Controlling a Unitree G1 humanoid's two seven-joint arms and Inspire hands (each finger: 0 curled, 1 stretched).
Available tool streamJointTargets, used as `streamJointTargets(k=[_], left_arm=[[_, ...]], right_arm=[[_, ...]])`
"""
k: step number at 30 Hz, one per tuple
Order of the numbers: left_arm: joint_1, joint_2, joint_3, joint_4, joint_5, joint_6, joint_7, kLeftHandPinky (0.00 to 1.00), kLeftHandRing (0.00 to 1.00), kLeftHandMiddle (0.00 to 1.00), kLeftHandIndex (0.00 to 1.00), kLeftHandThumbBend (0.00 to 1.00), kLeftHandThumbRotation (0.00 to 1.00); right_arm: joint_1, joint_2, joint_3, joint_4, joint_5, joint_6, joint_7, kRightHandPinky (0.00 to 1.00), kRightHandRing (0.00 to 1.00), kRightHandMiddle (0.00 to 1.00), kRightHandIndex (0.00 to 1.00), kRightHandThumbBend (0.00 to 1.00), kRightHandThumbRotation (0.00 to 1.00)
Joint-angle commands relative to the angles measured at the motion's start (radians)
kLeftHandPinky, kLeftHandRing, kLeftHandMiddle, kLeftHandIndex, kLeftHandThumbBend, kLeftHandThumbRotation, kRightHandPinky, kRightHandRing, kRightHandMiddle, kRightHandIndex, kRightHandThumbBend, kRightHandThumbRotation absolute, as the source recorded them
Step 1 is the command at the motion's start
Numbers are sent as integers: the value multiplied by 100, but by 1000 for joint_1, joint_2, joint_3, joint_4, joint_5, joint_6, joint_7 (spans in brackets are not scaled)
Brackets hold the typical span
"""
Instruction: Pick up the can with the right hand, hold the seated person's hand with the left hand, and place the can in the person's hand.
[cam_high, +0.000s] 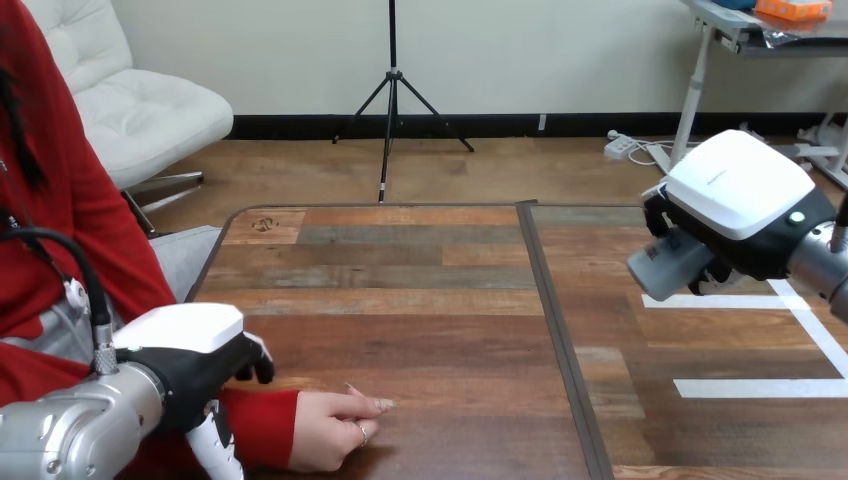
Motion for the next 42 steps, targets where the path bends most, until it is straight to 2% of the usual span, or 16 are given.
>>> streamJointTargets(k=[1, 11, 23, 34, 42], left_arm=[[-76, 9, -8, 8, 36, 18, -12, 74, 82, 83, 79, 93, 3], [-86, 6, -10, 28, 10, 24, -23, 66, 82, 83, 79, 94, 4], [-94, 17, -13, 54, -22, 5, -12, 79, 82, 82, 79, 92, 8], [-96, 22, -21, 81, -12, -32, 27, 80, 81, 80, 78, 90, 8], [-95, 12, -22, 98, -6, -44, 59, 79, 79, 79, 77, 85, 7]], right_arm=[[-71, -19, -21, 3, 30, 6, -15, 39, 47, 51, 46, 75, 0], [-72, -18, -17, 5, 23, 13, -21, 40, 47, 52, 47, 77, 0], [-72, -17, -14, 12, 19, 10, -38, 39, 47, 51, 46, 77, 0], [-77, -16, -9, 18, 12, 10, -62, 38, 45, 50, 46, 77, 0], [-76, -16, -14, 13, 20, 15, -39, 38, 46, 51, 46, 75, 0]])
